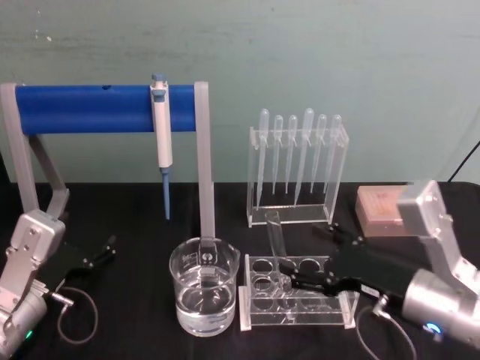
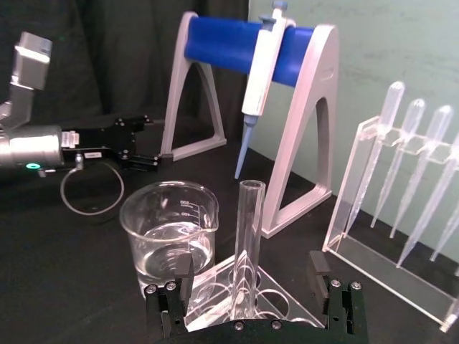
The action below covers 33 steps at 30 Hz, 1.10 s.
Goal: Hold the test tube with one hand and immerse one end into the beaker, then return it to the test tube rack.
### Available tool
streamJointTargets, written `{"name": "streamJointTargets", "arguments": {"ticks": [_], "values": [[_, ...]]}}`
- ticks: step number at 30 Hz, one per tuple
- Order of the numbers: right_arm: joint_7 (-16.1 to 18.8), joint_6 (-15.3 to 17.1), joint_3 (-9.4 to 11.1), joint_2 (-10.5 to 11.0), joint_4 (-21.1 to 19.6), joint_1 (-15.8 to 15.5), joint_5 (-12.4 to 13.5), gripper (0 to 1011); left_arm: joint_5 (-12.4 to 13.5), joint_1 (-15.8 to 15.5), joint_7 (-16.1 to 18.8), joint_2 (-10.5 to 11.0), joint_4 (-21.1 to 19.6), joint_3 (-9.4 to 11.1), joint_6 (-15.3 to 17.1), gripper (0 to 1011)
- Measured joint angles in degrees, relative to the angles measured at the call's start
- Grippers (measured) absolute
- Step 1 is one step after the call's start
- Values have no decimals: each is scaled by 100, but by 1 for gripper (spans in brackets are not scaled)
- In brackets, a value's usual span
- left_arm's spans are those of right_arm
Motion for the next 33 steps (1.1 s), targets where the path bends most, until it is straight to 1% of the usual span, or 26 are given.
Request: {"name": "streamJointTargets", "arguments": {"ticks": [2,3,6,8,9,12,14,19,20,21,24,25,26,28,30,31,33], "values": [[16,95,-56,-107,99,123,-52,1003,0,0,0,0,0,0,0,1000],[39,175,-108,-198,198,231,-92,1003,0,0,0,0,0,0,0,1000],[75,298,-180,-334,336,395,-156,1003,0,0,0,1,0,0,0,1000],[128,415,-261,-462,489,578,-242,1003,0,0,0,0,0,0,0,1000],[128,415,-261,-462,489,578,-242,1003,0,0,0,0,0,0,0,1000],[172,567,-348,-596,651,775,-319,1003,0,0,0,0,0,0,0,1000],[185,617,-369,-635,694,826,-338,995,0,0,0,0,0,0,0,1000],[187,783,-403,-715,764,952,-377,887,0,0,0,0,0,0,0,1000],[187,783,-403,-715,764,952,-377,887,0,0,0,0,0,0,0,1000],[185,860,-418,-727,767,989,-396,802,0,0,0,0,0,0,0,1000],[181,916,-426,-732,767,1008,-419,734,0,0,0,0,0,0,0,1000],[175,926,-428,-733,767,1010,-426,692,0,0,0,0,0,0,0,1000],[169,932,-429,-735,767,1012,-431,681,0,0,0,0,0,0,0,1000],[161,947,-431,-742,770,1013,-438,594,0,0,0,0,0,0,0,1000],[157,951,-433,-751,778,1013,-441,551,0,0,0,0,0,0,0,1000],[154,953,-433,-757,780,1011,-442,488,0,0,0,0,0,0,0,1000],[152,954,-431,-761,780,1003,-443,448,0,0,0,0,0,0,0,1000]]}}
